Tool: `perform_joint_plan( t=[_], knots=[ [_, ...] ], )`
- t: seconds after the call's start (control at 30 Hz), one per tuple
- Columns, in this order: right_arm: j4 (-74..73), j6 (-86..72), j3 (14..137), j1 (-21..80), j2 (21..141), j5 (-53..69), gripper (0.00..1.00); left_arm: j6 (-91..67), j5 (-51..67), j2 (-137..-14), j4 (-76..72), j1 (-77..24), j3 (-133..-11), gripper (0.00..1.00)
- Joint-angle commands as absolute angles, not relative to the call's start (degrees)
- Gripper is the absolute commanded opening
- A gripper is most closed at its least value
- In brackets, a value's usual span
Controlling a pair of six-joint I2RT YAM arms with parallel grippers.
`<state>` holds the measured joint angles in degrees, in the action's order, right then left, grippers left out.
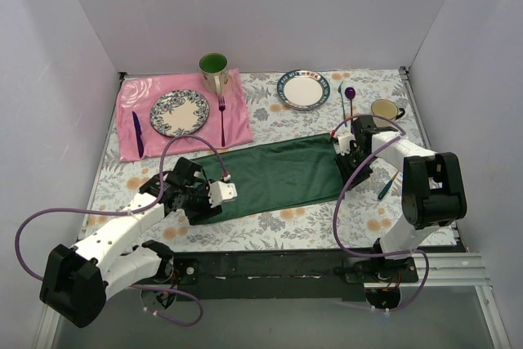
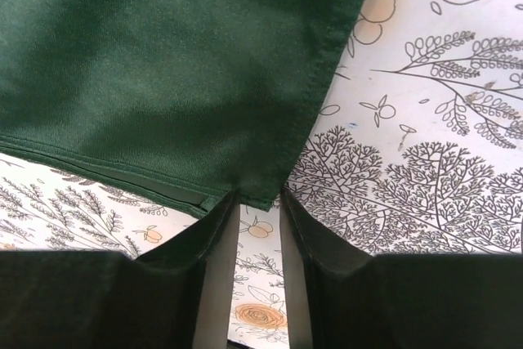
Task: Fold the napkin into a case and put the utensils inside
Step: Smooth out the rectangle-folded napkin at the center of the board.
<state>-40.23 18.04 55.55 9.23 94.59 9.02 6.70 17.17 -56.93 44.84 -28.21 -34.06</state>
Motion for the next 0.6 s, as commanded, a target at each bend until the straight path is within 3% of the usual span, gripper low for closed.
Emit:
perform_joint_plan(
  t=[0.0,0.07,0.1,0.17,0.57],
  knots=[
    [-38.58,16.52,53.79,9.14,94.04,8.35,0.25,7.91,18.28,-56.95,43.33,-29.00,-33.49,0.48],
    [-38.67,16.52,53.53,9.14,93.78,8.61,0.17,8.26,18.89,-57.13,43.50,-29.44,-32.96,0.47],
    [-38.76,16.52,53.44,9.05,93.52,8.70,0.07,8.52,18.90,-57.13,43.59,-29.70,-32.96,0.45],
    [-38.93,16.52,53.44,9.14,92.90,9.49,0.01,9.31,18.55,-57.57,43.94,-30.76,-32.61,0.42],
    [-39.46,16.88,53.79,9.14,89.83,10.37,0.01,12.30,15.21,-58.45,43.51,-33.66,-30.15,0.39]
  ],
)
